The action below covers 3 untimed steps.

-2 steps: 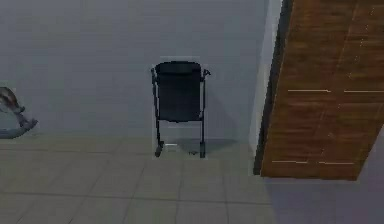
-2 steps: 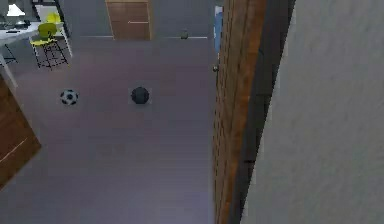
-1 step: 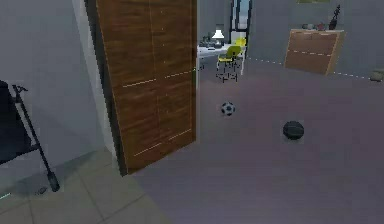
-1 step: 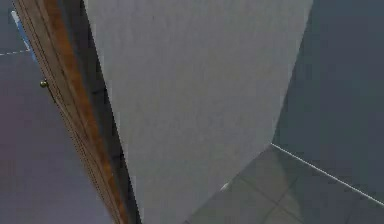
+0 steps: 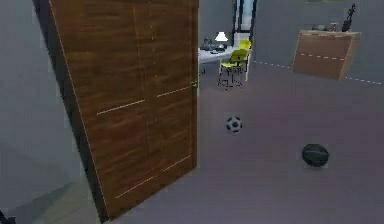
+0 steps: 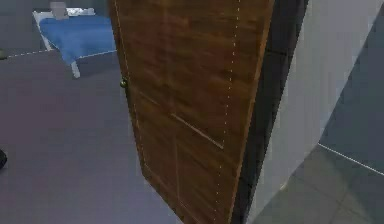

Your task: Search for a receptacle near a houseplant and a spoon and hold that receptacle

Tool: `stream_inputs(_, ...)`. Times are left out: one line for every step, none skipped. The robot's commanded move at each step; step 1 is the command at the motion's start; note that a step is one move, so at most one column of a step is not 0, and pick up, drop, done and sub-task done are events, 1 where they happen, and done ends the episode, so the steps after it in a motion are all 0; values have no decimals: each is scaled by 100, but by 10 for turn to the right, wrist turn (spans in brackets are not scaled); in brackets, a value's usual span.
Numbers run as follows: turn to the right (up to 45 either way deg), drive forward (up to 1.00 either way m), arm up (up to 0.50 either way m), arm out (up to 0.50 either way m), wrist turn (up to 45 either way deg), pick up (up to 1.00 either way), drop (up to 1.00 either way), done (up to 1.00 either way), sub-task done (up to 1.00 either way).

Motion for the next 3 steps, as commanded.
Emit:
stream_inputs(420,0,0,0,0,0,0,0,0)
stream_inputs(30,0,0,0,0,0,0,0,0)
stream_inputs(0,100,0,0,0,0,0,0,0)
